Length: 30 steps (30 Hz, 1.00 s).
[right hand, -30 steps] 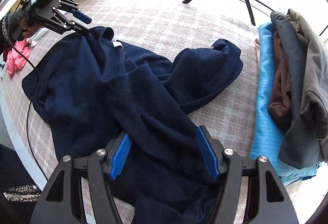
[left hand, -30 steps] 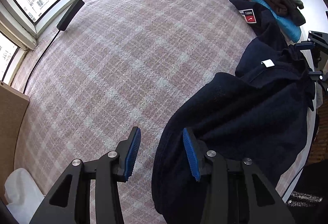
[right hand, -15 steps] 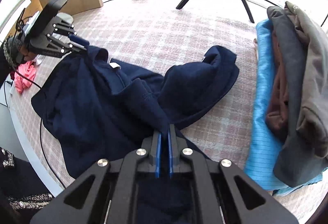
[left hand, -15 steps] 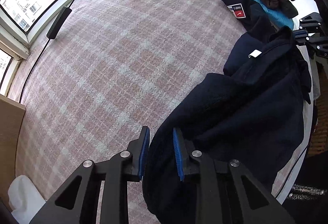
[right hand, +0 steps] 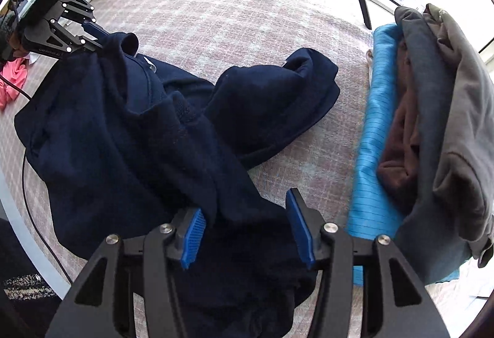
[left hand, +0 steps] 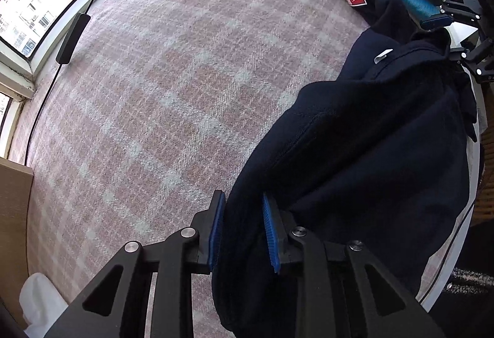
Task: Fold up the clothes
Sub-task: 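Lift the sweatshirt with both grippers and shake it out in the air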
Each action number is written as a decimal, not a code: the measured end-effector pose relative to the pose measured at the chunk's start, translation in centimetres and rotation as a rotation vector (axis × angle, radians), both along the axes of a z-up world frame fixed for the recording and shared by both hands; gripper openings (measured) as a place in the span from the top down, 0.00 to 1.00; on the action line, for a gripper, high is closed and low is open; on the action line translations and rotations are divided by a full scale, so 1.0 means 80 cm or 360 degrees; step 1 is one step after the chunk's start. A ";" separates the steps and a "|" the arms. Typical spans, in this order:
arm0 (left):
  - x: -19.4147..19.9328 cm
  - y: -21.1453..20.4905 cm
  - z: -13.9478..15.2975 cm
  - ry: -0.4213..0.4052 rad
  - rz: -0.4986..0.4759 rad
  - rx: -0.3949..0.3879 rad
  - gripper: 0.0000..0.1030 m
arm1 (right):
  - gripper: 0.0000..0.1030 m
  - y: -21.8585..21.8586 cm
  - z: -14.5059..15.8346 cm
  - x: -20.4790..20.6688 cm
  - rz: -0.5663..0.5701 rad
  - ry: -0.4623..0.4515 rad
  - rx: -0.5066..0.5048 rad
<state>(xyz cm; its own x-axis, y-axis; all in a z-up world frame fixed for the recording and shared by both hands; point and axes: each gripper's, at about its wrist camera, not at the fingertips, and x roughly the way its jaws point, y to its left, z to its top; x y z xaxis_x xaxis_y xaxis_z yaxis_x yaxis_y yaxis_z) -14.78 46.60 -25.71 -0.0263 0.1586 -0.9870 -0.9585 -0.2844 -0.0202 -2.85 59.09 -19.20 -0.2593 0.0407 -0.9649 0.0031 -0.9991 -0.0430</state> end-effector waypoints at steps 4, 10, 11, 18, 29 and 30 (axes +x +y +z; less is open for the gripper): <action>0.004 -0.161 -0.022 -0.0003 0.0039 0.0018 0.96 | 0.92 0.017 -0.005 0.008 -0.0098 -0.0019 -0.0116; 0.034 -0.278 0.094 0.0268 0.0167 0.0227 0.97 | 0.93 0.014 0.082 0.017 -0.0156 0.0267 0.0029; 0.035 -0.286 0.118 0.0339 0.0213 0.0285 0.96 | 0.93 0.012 0.104 0.020 -0.0169 0.0334 0.0060; 0.063 -0.325 0.399 0.0778 0.0352 0.0721 0.97 | 0.93 -0.028 0.342 0.041 -0.0198 0.0865 0.0384; 0.168 -0.400 0.697 0.1461 0.0468 0.1070 0.96 | 0.96 -0.170 0.671 0.146 -0.0223 0.1547 0.0810; 0.184 -0.410 0.716 0.1487 0.0473 0.1080 0.96 | 0.97 -0.184 0.690 0.158 -0.0228 0.1598 0.0850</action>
<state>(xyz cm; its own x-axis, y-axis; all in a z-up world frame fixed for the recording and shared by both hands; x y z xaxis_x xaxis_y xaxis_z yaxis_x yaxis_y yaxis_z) -0.05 13.79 31.56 -0.8143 0.5068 -0.2831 -0.5803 -0.6985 0.4186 9.77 44.33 35.98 -0.8628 0.4740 -0.1760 -0.3845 -0.8411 -0.3804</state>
